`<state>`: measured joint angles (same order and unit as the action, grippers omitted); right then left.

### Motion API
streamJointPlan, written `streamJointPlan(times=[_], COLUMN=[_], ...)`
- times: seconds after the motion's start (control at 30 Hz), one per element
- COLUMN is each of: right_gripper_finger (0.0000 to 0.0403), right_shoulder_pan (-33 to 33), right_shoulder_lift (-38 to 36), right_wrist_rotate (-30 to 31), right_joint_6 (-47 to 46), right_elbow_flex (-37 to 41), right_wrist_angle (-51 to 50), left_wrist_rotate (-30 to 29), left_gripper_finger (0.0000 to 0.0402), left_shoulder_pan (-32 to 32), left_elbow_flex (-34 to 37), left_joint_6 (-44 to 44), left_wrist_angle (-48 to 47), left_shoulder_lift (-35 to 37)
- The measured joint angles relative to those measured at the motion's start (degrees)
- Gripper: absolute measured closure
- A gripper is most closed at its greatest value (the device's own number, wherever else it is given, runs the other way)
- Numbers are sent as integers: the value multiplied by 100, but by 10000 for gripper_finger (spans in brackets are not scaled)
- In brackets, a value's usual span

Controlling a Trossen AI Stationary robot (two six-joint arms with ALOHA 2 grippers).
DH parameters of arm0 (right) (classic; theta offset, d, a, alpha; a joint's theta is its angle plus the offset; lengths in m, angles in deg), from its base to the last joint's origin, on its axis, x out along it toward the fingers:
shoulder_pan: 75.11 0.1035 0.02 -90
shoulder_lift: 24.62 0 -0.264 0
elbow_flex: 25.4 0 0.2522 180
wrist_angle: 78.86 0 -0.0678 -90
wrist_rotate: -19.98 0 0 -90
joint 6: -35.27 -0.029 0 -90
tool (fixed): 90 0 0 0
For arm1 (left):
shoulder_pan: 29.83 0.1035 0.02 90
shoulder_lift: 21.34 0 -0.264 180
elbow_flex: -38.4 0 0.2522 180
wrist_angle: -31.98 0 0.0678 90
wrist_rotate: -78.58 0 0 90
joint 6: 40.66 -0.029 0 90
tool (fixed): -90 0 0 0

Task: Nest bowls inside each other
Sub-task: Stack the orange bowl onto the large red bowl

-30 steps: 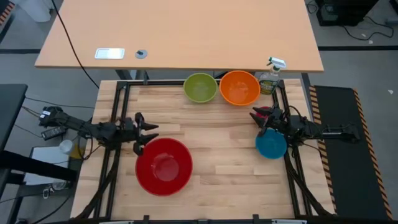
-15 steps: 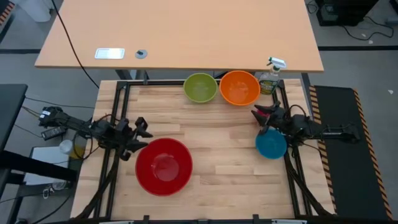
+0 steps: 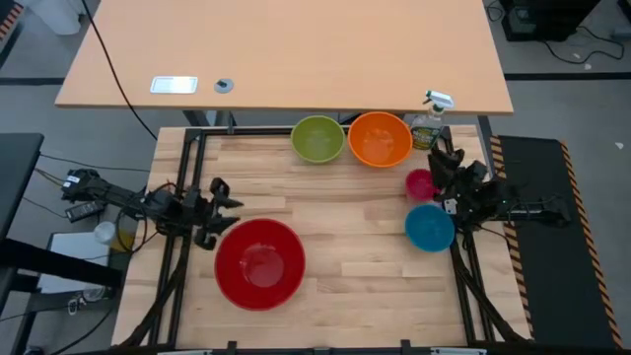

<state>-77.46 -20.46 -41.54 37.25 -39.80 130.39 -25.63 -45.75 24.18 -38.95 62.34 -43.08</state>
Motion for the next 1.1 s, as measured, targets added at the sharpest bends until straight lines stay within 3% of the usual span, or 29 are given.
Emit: streamJointPlan(times=[0.1, 0.17, 0.33, 0.47, 0.63, 0.77, 1.0, 1.1], right_gripper_finger=[238, 238, 238, 238, 238, 238, 234, 209], right_shoulder_pan=[-15, -57, -256, -411, -450, -448, -875, -1061], right_shoulder_lift=[183, 509, 1804, 2799, 3869, 4602, 6196, 6822], right_wrist_rotate=[-405, -232, 901, 1377, 684, -85, 107, 198], right_joint_6=[263, 274, 19, -154, -391, -41, 254, 749], right_elbow_flex=[-167, -489, -1532, -2234, -2841, -3285, -4254, -4462], right_wrist_angle=[-171, -805, -2920, -3895, -4550, -4826, -6435, -6593], left_wrist_rotate=[-1031, -1431, -1487, -1491, -1485, -1342, -1238, -1272], left_gripper_finger=[214, 214, 214, 214, 214, 214, 214, 214], left_shoulder_pan=[19, 133, 667, 982, 1097, 1008, 783, 832], left_elbow_flex=[1, 0, -304, -817, -1602, -2110, -2213, -2213], left_joint_6=[-320, -402, -191, 202, 793, 952, 818, 563], left_wrist_angle=[76, 70, -118, -925, -2668, -3284, -3314, -3065], left_shoulder_lift=[3, 0, -5, 4, -63, -241, -650, -790])
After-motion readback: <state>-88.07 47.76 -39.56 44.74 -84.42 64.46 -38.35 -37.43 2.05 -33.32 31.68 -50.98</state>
